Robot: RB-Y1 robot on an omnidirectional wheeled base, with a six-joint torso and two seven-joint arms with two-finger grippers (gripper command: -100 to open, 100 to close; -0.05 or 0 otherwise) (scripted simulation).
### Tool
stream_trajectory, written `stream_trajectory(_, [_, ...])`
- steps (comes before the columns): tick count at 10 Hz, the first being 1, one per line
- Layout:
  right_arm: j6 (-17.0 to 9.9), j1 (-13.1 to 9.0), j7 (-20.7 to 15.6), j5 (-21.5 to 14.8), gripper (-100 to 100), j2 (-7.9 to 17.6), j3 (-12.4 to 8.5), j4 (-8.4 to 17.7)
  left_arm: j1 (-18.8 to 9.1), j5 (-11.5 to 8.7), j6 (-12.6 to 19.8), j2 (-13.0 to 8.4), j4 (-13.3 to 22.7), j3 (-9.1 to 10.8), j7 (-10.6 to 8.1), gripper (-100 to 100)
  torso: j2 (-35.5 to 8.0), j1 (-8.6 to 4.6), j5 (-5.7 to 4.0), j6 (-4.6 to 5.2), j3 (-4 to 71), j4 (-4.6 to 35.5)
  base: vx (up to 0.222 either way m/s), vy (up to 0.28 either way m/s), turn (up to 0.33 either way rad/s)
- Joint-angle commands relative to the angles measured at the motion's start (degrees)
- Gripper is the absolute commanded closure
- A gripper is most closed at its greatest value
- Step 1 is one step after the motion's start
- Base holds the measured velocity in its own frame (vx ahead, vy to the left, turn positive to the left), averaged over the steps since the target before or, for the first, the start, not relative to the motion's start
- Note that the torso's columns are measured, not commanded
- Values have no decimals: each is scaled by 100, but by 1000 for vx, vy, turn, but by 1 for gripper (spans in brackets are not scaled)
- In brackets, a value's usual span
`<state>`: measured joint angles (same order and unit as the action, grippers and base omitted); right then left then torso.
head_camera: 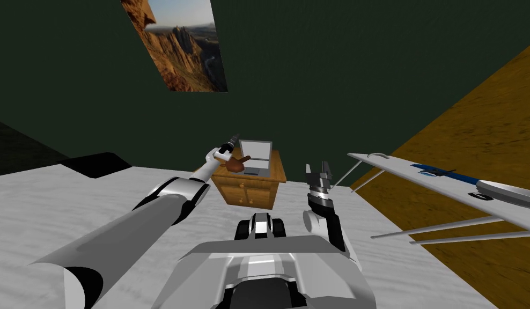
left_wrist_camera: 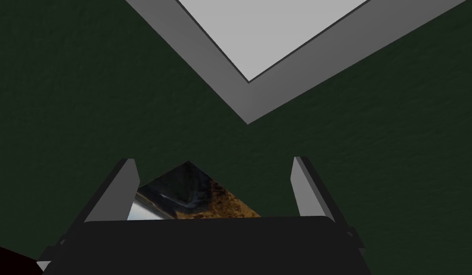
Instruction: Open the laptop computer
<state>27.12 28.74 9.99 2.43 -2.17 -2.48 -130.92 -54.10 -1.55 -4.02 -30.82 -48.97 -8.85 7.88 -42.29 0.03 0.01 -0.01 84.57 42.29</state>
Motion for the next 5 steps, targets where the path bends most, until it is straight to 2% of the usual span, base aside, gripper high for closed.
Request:
stream_trajectory(1, [0,0,0,0,0,0,0,0,-241,-225,397,128,114,-203,190,-100,1,-2,0,1,1,-1,1,69,-5])
stream_trajectory(5, [0,0,0,0,0,0,0,0,-586,-562,920,283,301,-517,430,-100,0,-7,-2,1,0,0,-6,60,-4])
